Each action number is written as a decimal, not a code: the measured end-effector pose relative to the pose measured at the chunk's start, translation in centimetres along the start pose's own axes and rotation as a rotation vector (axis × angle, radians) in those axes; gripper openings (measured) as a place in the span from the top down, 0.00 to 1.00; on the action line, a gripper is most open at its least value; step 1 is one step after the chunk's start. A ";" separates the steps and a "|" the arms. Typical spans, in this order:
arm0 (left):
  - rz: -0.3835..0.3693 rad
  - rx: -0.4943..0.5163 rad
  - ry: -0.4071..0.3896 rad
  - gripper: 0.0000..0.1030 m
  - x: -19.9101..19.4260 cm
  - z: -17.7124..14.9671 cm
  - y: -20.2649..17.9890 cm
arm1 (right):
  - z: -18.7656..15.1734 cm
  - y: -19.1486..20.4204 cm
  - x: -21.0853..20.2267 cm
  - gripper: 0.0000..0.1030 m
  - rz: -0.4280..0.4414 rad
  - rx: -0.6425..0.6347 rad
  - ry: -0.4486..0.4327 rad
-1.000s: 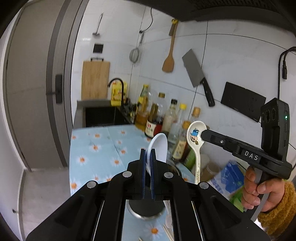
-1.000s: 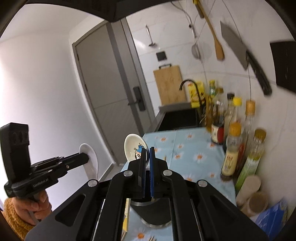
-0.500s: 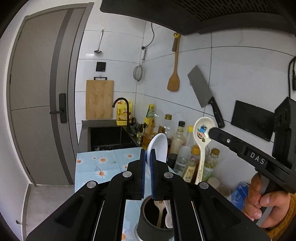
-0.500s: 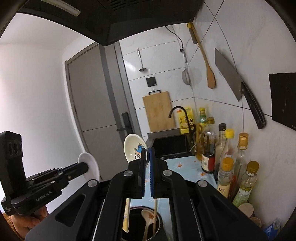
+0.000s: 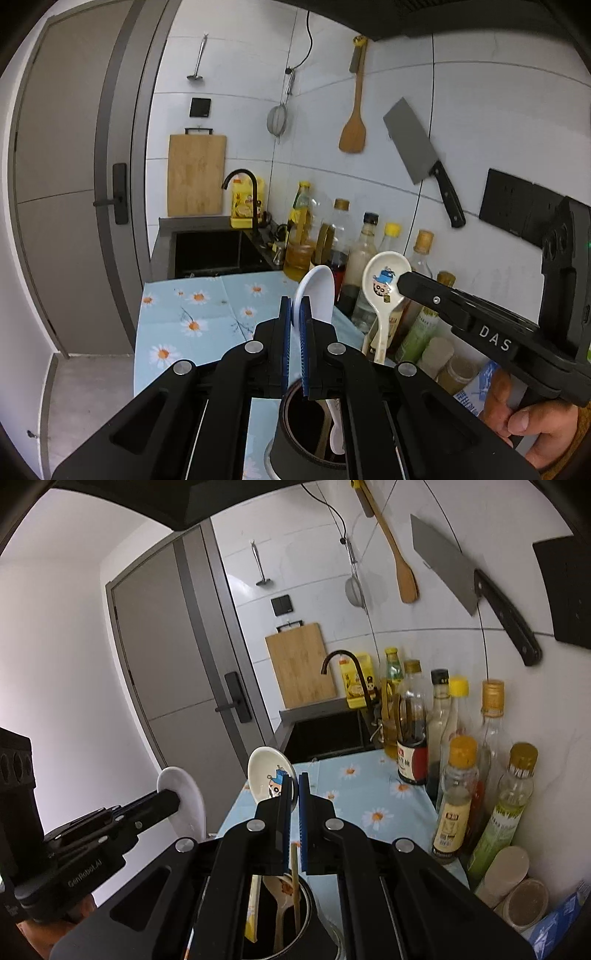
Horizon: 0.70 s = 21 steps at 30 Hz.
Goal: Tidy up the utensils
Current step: 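Lift both spoons and carry both tools over the black cup, then open the left tool to drop the white spoon while the right tool releases its spoon into the cup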
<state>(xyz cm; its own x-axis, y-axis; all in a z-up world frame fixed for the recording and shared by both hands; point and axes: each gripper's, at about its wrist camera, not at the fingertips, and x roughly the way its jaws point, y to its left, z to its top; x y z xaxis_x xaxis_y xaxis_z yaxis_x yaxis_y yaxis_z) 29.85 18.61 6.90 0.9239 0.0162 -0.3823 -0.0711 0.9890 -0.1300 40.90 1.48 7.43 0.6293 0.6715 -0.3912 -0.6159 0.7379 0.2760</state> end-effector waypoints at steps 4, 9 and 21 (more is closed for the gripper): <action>0.000 0.013 0.019 0.97 0.3 -0.9 -0.2 | -1.2 0.3 0.4 0.96 -0.007 -0.017 0.017; -0.007 0.005 0.060 0.96 0.7 -1.8 0.0 | -2.3 0.7 0.8 0.95 -0.003 -0.029 0.046; -0.042 -0.043 0.135 0.86 0.6 -2.7 0.3 | -2.1 1.0 -0.4 0.80 0.037 0.006 0.082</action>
<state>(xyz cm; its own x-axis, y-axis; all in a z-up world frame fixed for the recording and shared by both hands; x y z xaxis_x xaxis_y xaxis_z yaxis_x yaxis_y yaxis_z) 29.40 18.55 4.17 0.8674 -0.0474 -0.4953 -0.0525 0.9812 -0.1859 39.05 1.80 6.03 0.5652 0.6908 -0.4509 -0.6348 0.7133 0.2971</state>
